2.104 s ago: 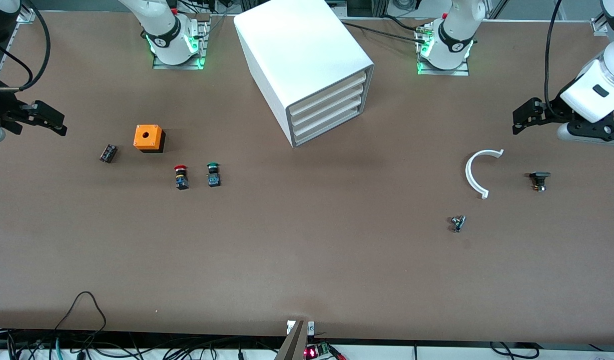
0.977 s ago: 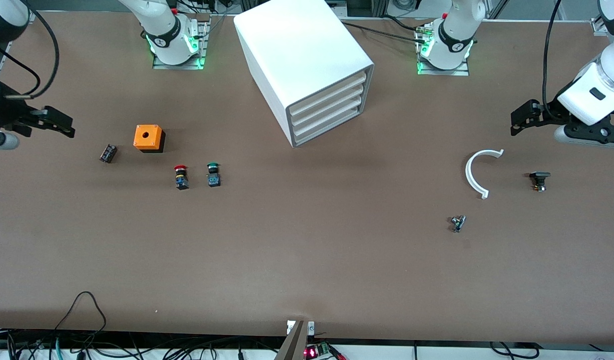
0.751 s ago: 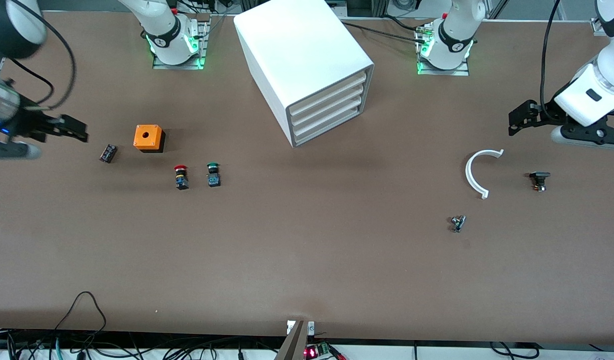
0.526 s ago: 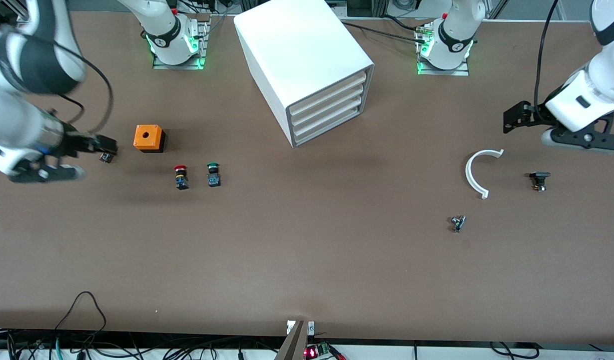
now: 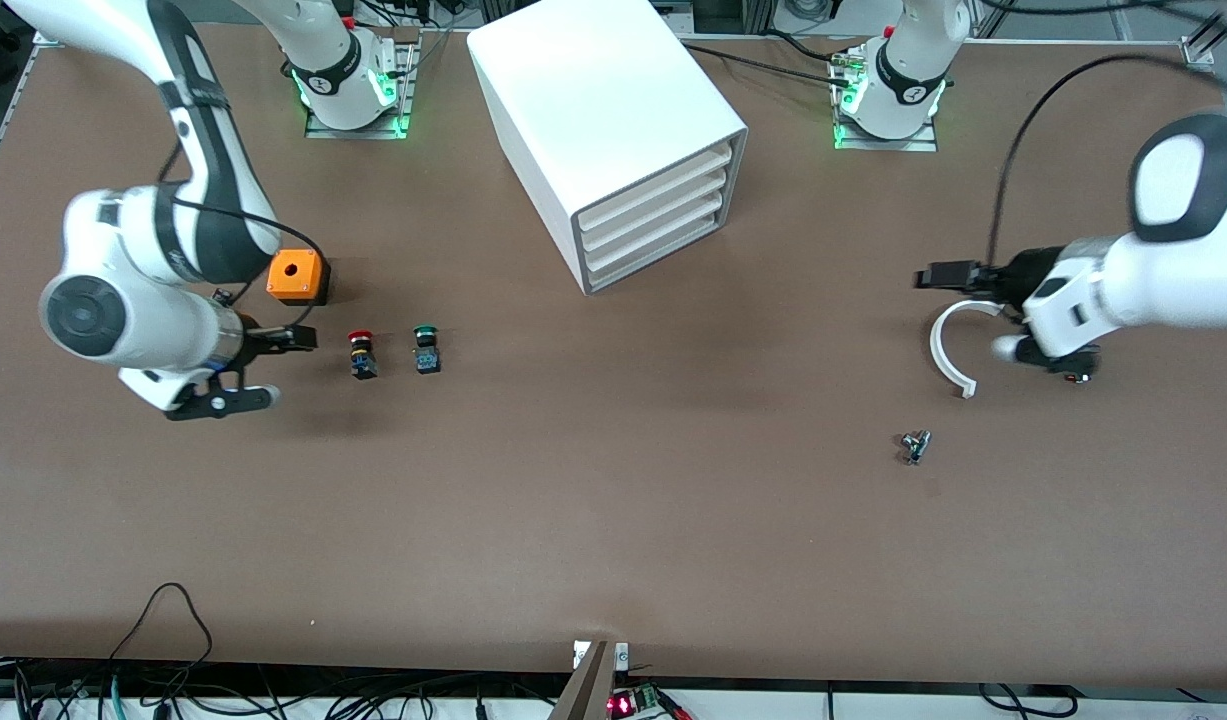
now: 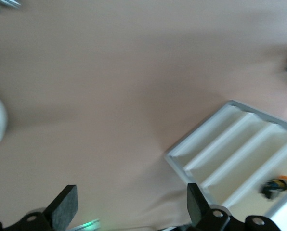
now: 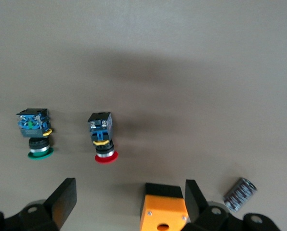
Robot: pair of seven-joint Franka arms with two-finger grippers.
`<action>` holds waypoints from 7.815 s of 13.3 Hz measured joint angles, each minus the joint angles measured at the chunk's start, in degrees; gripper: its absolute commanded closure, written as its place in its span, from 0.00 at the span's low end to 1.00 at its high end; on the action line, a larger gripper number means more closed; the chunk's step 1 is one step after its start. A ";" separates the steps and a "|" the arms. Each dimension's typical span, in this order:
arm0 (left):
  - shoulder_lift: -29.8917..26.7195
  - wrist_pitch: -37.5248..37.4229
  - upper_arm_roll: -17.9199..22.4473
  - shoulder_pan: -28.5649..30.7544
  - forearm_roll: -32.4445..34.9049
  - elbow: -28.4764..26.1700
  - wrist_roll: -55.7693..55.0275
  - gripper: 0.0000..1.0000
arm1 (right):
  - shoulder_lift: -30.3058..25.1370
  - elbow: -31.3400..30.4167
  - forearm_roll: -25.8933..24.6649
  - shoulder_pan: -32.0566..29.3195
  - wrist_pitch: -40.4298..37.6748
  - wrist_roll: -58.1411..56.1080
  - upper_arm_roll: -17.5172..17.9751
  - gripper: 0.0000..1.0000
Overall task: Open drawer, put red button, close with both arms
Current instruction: 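Reach the right gripper to the red button while the left gripper reaches the drawer, then grasp the red button with the right gripper while the left gripper hooks the drawer, then pull the top drawer open with the left gripper while the right gripper lifts the button, then release the drawer with the left gripper while the right gripper carries the button over, then lower the red button into the open drawer with the right gripper, then open the right gripper and withdraw while the left gripper approaches the drawer, then push the drawer closed into the cabinet with the left gripper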
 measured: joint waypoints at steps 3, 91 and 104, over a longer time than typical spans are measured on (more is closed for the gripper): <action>4.60 4.07 -0.83 -0.48 -13.51 -7.38 9.15 0.00 | 1.33 -4.75 0.02 0.03 8.14 0.00 1.19 0.00; -10.76 7.98 0.82 0.76 24.66 3.77 -12.08 0.00 | 1.68 29.24 -3.86 23.57 4.96 -30.47 14.20 0.00; 0.11 51.48 -10.45 -12.81 24.13 -22.72 -58.22 0.00 | -1.97 21.55 -3.91 9.86 -15.56 28.01 3.43 0.00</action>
